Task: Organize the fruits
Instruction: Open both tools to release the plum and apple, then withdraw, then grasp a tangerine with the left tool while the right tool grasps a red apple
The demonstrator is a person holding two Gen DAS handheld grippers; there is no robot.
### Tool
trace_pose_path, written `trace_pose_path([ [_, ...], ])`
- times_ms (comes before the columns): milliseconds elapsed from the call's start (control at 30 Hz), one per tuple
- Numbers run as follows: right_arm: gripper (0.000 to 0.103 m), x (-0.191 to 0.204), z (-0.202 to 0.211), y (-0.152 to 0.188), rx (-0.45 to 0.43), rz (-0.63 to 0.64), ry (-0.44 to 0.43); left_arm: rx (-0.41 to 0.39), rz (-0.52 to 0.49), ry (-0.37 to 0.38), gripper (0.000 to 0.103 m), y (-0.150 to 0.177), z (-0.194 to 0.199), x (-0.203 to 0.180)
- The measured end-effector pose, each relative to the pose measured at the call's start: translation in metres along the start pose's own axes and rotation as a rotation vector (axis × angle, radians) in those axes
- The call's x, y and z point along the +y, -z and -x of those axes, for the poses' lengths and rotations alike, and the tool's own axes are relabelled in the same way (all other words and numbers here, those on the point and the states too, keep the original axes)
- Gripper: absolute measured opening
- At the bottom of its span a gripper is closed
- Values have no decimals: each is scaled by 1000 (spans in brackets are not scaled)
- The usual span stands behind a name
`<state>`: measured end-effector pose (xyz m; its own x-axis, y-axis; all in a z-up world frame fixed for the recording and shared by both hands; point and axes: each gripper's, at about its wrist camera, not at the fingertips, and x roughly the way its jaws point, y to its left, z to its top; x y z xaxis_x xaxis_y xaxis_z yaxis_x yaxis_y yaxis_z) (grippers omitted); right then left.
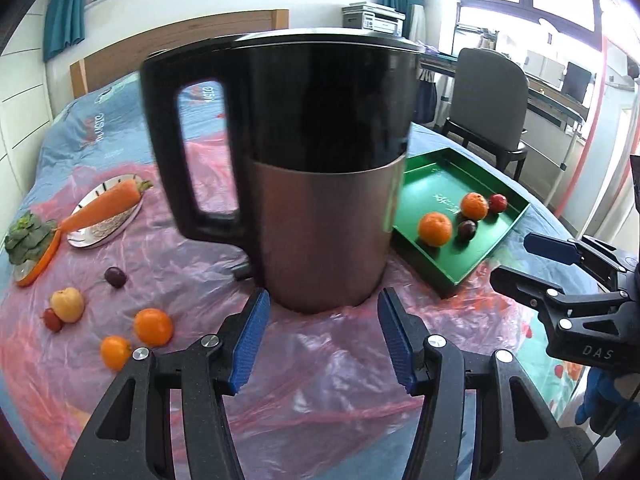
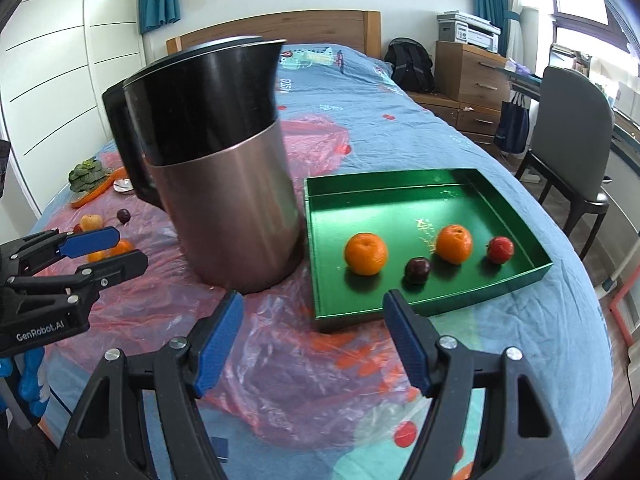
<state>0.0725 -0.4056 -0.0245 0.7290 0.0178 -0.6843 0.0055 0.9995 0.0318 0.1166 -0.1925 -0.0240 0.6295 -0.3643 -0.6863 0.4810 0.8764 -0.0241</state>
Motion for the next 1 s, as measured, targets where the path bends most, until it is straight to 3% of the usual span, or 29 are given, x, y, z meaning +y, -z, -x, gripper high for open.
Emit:
trace_pose_path([
  [267,103,80,-27,2,36,89,-165,24,77,-111,50,33,9,83],
  [600,103,178,-78,5,111,227,-348,75,215,-177,50,61,-3,175],
  [800,103,222,-110,7,164,288,-424,110,265,-151,50,69,-20,199],
  [1000,100,237,-139,4,208,285,-446,140,293,-112,50,71,-38,204],
])
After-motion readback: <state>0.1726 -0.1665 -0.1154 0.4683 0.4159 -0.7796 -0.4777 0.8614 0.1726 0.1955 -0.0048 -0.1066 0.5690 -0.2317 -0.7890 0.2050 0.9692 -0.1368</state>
